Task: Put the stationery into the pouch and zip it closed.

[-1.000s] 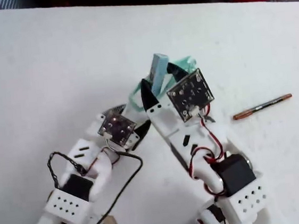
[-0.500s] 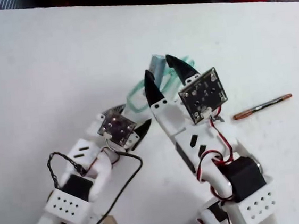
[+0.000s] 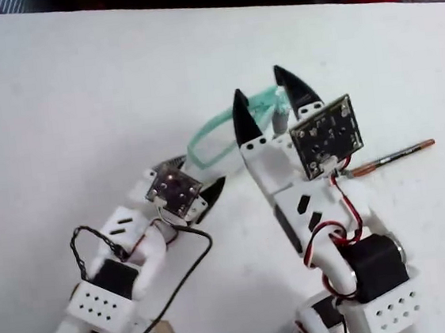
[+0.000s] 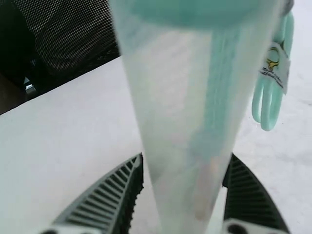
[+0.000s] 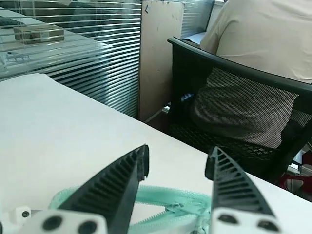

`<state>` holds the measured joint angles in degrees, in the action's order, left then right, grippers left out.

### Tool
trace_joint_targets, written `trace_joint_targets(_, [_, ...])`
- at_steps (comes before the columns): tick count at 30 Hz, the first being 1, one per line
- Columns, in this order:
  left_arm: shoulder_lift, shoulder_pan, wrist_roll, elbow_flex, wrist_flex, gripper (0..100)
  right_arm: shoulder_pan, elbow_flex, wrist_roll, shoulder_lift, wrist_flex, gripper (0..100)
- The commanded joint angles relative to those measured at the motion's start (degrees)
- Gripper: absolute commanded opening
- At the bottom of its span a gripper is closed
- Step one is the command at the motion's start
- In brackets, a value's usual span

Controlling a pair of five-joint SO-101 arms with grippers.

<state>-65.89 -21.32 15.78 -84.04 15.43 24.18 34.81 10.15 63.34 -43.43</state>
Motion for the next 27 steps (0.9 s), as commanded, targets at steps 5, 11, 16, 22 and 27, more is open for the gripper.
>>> trace_joint_targets(5, [0.0, 0.1, 0.5, 0.2, 0.1, 27, -1.3, -2.5, -0.6, 0.0, -0.5, 19.0])
trace_joint_targets(11, [-0.2, 0.5, 0.3, 0.2, 0.1, 27, -11.6, -2.3, -5.8, -0.2, -5.8, 19.0])
trace_joint_targets(16, [-0.2, 3.5, -0.1, 0.7, -0.2, 27, -23.8, -1.6, -14.6, -3.4, -13.2, 19.3])
trace_joint_targets(22, [-0.2, 7.5, -5.5, 1.8, 0.4, 27, -24.7, 7.6, -15.1, -14.2, -9.3, 19.3])
trace_joint_targets(27, [0.0, 5.9, -5.6, 1.1, -0.2, 27, -28.3, 13.4, -15.3, -22.0, 2.5, 19.3])
